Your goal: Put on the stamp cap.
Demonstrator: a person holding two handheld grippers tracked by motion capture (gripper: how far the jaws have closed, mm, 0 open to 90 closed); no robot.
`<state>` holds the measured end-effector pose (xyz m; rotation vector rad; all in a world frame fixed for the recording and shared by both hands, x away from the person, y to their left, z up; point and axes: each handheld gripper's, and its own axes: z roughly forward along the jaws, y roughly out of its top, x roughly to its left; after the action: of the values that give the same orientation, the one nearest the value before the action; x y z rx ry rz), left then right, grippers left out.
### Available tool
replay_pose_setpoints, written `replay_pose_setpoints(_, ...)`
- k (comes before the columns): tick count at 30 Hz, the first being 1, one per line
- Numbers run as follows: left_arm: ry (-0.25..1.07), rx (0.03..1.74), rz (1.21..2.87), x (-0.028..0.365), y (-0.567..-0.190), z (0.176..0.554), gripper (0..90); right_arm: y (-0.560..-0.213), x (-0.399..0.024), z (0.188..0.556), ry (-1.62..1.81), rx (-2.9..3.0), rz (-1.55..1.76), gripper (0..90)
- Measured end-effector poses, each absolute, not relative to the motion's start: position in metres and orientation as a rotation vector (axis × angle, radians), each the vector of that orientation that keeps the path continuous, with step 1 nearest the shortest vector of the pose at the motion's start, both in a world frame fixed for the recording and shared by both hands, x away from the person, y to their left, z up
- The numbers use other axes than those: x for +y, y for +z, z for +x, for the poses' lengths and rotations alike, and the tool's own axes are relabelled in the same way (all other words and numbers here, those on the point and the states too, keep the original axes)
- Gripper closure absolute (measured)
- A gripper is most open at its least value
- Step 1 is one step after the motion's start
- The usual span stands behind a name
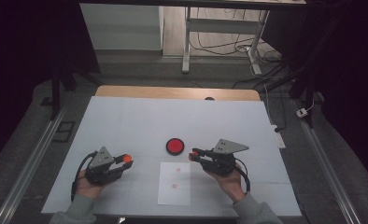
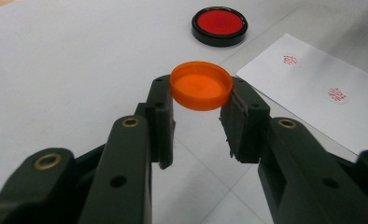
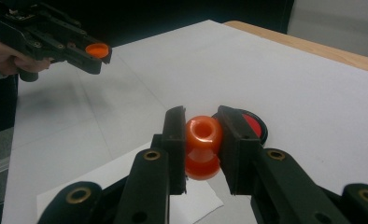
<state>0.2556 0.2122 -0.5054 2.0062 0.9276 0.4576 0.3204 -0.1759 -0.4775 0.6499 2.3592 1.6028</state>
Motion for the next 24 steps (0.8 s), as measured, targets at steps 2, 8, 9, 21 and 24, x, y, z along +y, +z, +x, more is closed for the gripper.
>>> replay_pose_setpoints(2,0.453,0.919,2.010,0.210,-0.505,0.256,64.6,-0.478,-0.176,0.320,1.603,2.359,0.650,72.2)
replay_pose_setpoints(8,0.442,0.895,2.023,0.200,-0.505,0.258,64.6,-0.478,-0.175,0.320,1.607,2.354,0.654,72.2)
replay_pose_setpoints(9,0.438,0.890,2.025,0.198,-0.505,0.259,64.6,-0.478,-0.175,0.320,1.607,2.354,0.654,72.2)
replay_pose_setpoints(21,0.413,0.817,2.065,0.171,-0.503,0.262,64.6,-0.479,-0.175,0.321,1.602,2.358,0.664,72.2)
replay_pose_setpoints(24,0.411,0.800,2.074,0.165,-0.502,0.264,64.6,-0.479,-0.175,0.321,1.602,2.359,0.666,72.2)
